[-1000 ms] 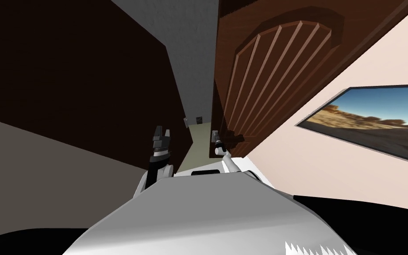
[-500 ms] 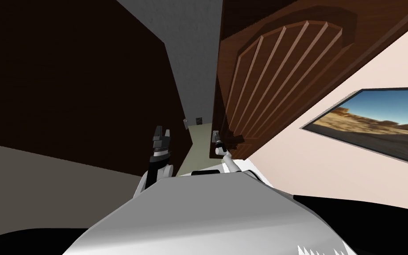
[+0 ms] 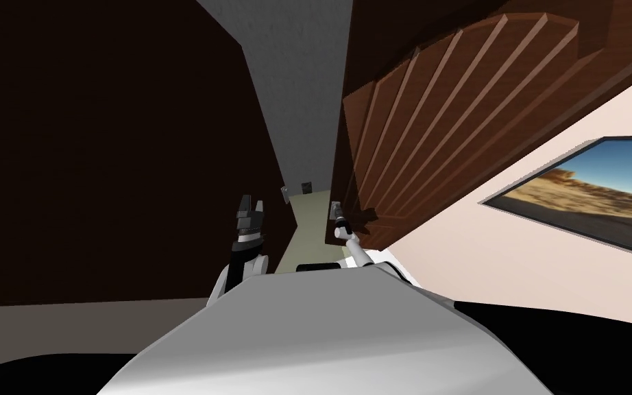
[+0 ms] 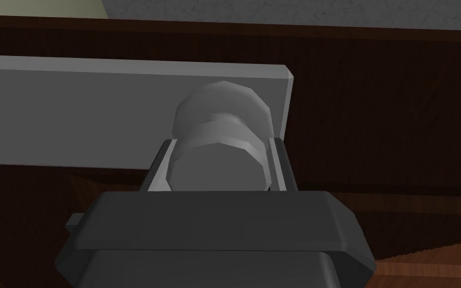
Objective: Push the door open
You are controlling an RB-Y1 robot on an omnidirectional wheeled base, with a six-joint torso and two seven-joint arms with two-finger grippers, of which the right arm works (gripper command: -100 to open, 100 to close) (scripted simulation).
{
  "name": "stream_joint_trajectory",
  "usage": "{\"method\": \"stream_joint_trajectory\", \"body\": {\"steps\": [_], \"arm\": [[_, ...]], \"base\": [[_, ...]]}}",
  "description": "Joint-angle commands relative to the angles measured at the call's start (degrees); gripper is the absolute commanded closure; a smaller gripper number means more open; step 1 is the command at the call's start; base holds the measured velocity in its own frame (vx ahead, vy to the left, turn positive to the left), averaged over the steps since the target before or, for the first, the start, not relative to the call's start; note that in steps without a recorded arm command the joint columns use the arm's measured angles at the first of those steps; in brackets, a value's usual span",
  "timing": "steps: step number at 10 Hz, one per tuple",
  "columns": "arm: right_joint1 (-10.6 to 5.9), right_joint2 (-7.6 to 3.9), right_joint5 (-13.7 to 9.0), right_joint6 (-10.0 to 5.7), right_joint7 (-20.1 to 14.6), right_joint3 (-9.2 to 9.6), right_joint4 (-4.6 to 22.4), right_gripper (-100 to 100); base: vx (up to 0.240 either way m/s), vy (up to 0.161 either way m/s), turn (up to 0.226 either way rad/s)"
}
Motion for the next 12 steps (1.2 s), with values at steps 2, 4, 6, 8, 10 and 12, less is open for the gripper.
{"method": "stream_joint_trajectory", "body": {"steps": [2,4,6,8,10,12], "arm": [[-0.91,-0.99,-1.3,-0.69,1.9,-2.39,0.7,100],[-0.91,-0.99,-1.3,-0.69,1.9,-2.39,0.7,100],[-0.58,-1.09,-1.7,0.19,2.2,-2.70,0.0,-100],[-0.53,-0.64,-2.1,0.45,2.3,-3.09,-0.2,-100],[-0.49,0.28,-2.5,0.71,2.5,-3.47,-0.4,-100],[-0.51,0.70,-2.6,0.60,2.5,-3.53,-0.3,-100]], "base": [[0.151,0.044,-0.104],[0.071,0.004,-0.058],[-0.170,0.090,-0.071],[-0.177,0.149,-0.050],[-0.193,0.141,-0.060],[-0.130,0.097,-0.041]]}}
